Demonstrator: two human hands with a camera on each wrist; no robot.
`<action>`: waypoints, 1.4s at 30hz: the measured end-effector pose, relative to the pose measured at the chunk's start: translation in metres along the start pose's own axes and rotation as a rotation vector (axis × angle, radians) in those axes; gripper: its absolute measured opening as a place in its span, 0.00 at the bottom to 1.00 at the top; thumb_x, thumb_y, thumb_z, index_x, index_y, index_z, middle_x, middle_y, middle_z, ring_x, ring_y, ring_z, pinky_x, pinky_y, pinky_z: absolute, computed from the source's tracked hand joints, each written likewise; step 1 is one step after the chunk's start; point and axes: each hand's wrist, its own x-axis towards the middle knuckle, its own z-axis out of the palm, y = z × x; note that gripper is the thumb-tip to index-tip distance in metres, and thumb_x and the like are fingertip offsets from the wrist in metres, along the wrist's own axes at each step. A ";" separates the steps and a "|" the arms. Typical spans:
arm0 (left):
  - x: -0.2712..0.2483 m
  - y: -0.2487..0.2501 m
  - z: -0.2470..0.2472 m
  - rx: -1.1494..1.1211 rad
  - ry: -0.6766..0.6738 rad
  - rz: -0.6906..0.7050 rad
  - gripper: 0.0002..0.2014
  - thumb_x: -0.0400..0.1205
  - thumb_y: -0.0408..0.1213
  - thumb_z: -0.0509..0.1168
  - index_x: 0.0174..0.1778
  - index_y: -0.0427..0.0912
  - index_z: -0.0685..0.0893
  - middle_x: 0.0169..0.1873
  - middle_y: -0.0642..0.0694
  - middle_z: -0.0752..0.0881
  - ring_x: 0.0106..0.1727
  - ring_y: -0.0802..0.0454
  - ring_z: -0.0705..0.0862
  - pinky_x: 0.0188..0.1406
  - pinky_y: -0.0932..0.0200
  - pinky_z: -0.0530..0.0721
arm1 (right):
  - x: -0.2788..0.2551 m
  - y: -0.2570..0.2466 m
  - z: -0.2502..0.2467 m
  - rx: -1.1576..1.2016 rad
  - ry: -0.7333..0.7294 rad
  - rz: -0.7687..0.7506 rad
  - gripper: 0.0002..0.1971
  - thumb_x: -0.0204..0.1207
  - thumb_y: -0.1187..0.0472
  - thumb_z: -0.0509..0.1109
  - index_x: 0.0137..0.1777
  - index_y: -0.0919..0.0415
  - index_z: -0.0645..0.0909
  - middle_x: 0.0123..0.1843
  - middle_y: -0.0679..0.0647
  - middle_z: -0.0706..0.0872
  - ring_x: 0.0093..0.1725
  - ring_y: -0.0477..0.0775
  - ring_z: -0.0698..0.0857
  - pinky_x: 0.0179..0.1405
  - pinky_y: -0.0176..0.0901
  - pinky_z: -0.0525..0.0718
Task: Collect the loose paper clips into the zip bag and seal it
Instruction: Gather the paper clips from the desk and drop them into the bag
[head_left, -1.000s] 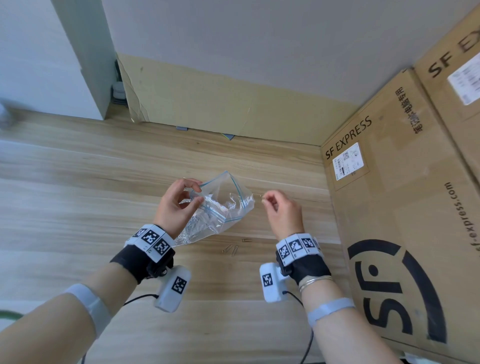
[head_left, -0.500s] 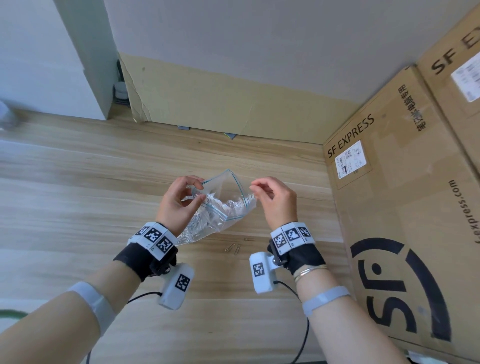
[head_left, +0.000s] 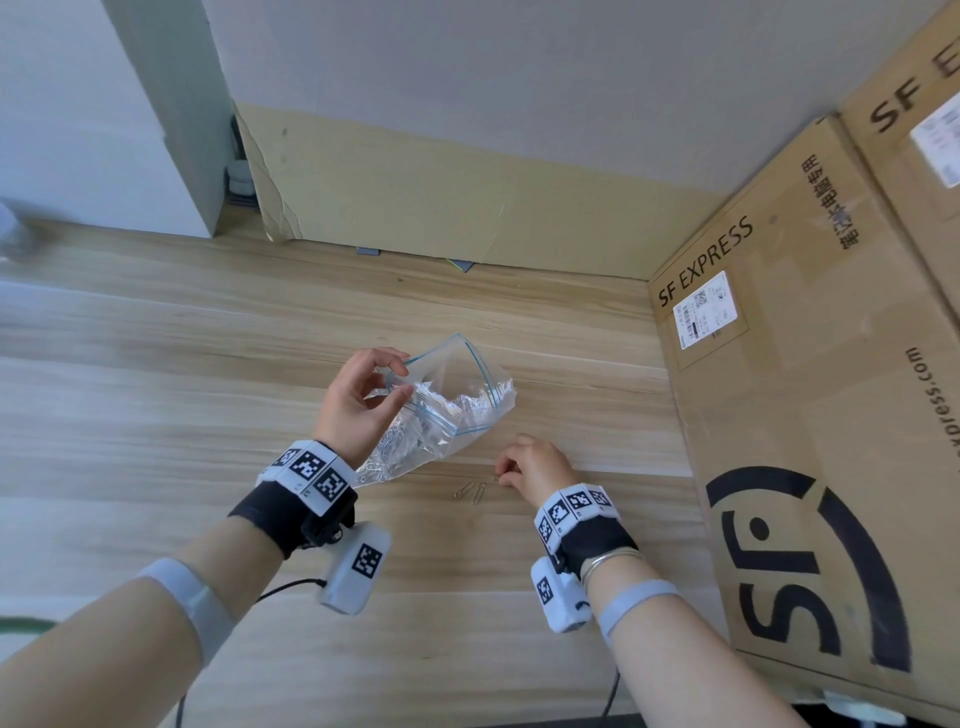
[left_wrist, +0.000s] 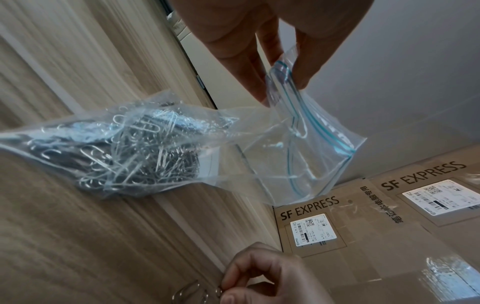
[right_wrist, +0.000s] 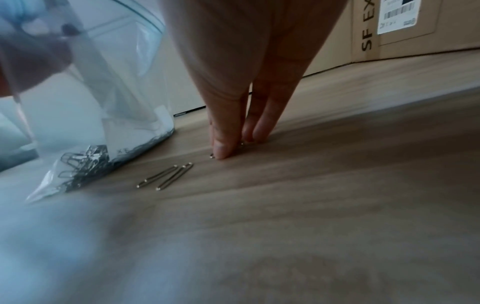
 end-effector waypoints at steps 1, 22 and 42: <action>0.000 0.001 0.000 -0.009 -0.001 -0.005 0.15 0.73 0.25 0.68 0.38 0.52 0.77 0.51 0.53 0.81 0.40 0.52 0.79 0.40 0.68 0.80 | 0.000 -0.001 -0.001 -0.033 -0.027 -0.013 0.04 0.70 0.64 0.71 0.45 0.62 0.84 0.53 0.55 0.82 0.53 0.56 0.81 0.53 0.44 0.77; -0.002 0.000 -0.003 -0.038 0.003 -0.023 0.14 0.71 0.30 0.69 0.35 0.58 0.78 0.50 0.56 0.81 0.40 0.54 0.81 0.44 0.58 0.81 | -0.003 -0.022 0.007 -0.170 -0.127 -0.329 0.13 0.71 0.60 0.71 0.55 0.55 0.82 0.56 0.53 0.82 0.60 0.54 0.77 0.50 0.47 0.77; -0.001 -0.001 -0.003 -0.010 0.005 0.010 0.21 0.73 0.25 0.68 0.34 0.62 0.78 0.50 0.58 0.80 0.41 0.51 0.81 0.46 0.51 0.83 | -0.001 -0.021 0.018 -0.270 -0.083 -0.303 0.04 0.76 0.66 0.65 0.49 0.65 0.77 0.53 0.62 0.80 0.51 0.62 0.79 0.45 0.51 0.78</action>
